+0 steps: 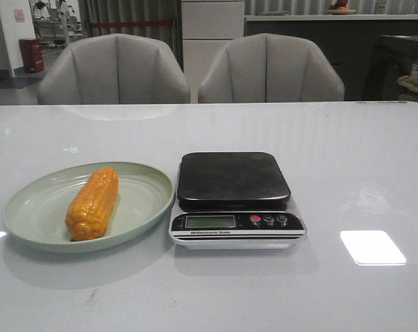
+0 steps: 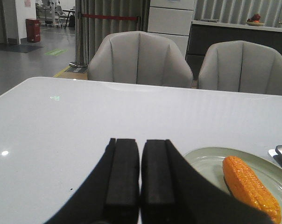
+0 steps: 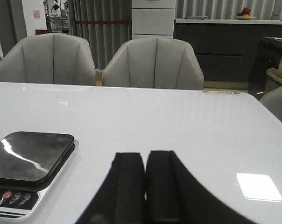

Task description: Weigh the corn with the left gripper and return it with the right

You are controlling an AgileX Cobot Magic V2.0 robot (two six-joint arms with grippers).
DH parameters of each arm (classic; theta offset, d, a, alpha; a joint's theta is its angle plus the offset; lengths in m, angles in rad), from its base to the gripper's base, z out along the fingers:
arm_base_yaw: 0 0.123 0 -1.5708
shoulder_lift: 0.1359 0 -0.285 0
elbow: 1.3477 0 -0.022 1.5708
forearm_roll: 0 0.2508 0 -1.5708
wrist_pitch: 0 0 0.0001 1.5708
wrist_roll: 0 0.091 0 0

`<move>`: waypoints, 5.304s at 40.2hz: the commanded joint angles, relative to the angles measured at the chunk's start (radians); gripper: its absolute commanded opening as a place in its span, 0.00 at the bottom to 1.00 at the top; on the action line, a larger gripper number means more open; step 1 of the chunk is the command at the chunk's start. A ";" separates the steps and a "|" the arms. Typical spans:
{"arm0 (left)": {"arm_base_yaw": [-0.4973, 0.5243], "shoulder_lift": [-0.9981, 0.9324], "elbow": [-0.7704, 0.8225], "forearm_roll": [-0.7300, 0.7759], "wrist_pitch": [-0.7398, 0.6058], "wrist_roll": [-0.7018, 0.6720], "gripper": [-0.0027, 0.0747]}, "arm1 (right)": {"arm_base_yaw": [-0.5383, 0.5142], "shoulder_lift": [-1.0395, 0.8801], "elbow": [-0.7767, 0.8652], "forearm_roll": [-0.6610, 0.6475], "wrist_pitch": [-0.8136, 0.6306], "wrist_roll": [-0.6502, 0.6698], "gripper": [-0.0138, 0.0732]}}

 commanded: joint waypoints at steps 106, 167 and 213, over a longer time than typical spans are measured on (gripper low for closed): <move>-0.281 0.744 -0.629 -0.109 0.379 -0.011 0.83 | -0.003 -0.020 0.005 -0.011 -0.074 -0.008 0.34; -0.490 1.755 -1.078 -0.192 0.401 -0.098 0.18 | -0.003 -0.020 0.005 -0.011 -0.074 -0.008 0.34; -0.706 1.957 -1.476 -0.341 0.410 -0.087 0.69 | -0.003 -0.020 0.005 -0.011 -0.074 -0.008 0.34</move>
